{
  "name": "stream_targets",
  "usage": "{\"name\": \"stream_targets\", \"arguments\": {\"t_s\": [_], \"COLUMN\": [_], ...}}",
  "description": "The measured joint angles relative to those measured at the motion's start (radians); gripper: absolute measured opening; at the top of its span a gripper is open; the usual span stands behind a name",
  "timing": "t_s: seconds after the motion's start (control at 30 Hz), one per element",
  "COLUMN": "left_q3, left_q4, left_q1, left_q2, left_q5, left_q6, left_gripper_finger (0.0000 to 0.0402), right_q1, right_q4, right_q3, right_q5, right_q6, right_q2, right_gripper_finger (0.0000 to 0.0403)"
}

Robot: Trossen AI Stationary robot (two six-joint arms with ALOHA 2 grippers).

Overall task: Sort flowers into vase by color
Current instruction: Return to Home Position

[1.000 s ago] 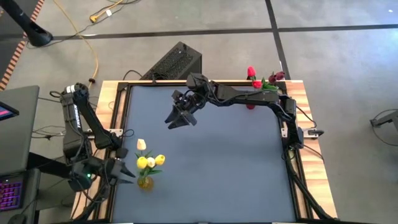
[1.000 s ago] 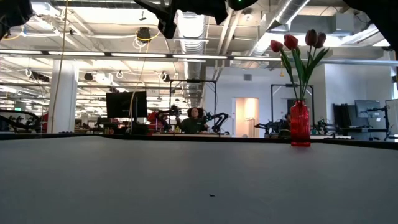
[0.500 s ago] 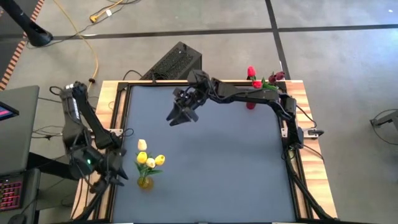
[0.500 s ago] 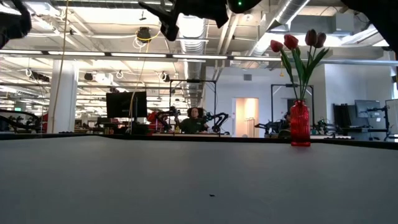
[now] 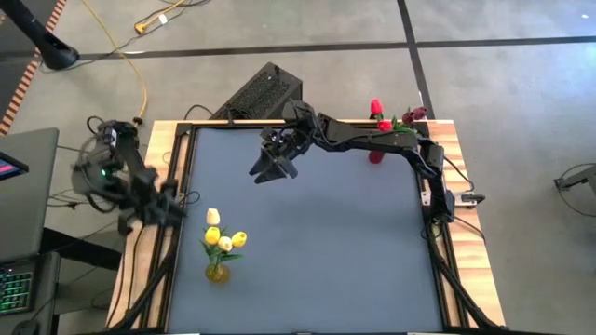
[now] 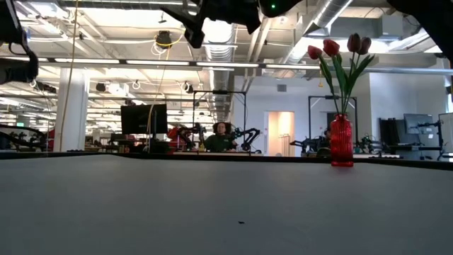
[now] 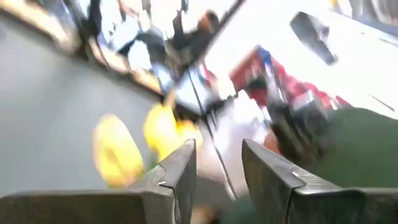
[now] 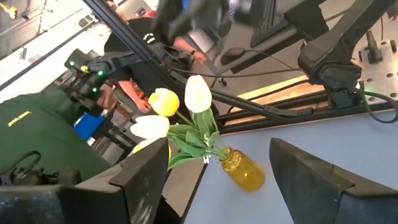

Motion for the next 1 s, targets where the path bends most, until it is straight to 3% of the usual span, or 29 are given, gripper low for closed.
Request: {"name": "stream_targets", "arguments": {"t_s": [0.2, 0.37, 0.57, 0.73, 0.87, 1.0], "left_q3": [0.000, 0.000, -0.035, -0.141, -0.207, -0.252], "left_q4": [0.073, 0.070, 0.072, 0.101, 0.305, 0.477], "left_q1": [0.000, 0.000, 0.000, 0.028, 0.112, 0.255], "left_q2": [-0.090, -0.115, -0.109, -0.103, -0.103, -0.104], "left_q5": [-0.278, -0.402, -0.400, -0.381, -0.338, -0.222], "left_q6": [0.295, 0.404, 0.355, 0.260, 0.424, 0.570], "left_gripper_finger": [0.0116, 0.0116, 0.0116, 0.0116, 0.0116, 0.0116], "right_q1": [-0.007, -0.012, -0.015, -0.018, -0.022, -0.030], "right_q4": [-0.009, -0.164, -0.486, -0.638, -0.677, -0.673], "right_q3": [0.000, 0.001, 0.001, 0.001, 0.001, 0.001], "right_q5": [0.025, 0.133, 0.354, 0.441, 0.468, 0.479], "right_q6": [-0.036, -0.167, -0.399, -0.472, -0.490, -0.490], "right_q2": [-0.004, -0.066, -0.181, -0.250, -0.277, -0.284], "right_gripper_finger": [0.0305, 0.0292, 0.0282, 0.0282, 0.0282, 0.0282]}}
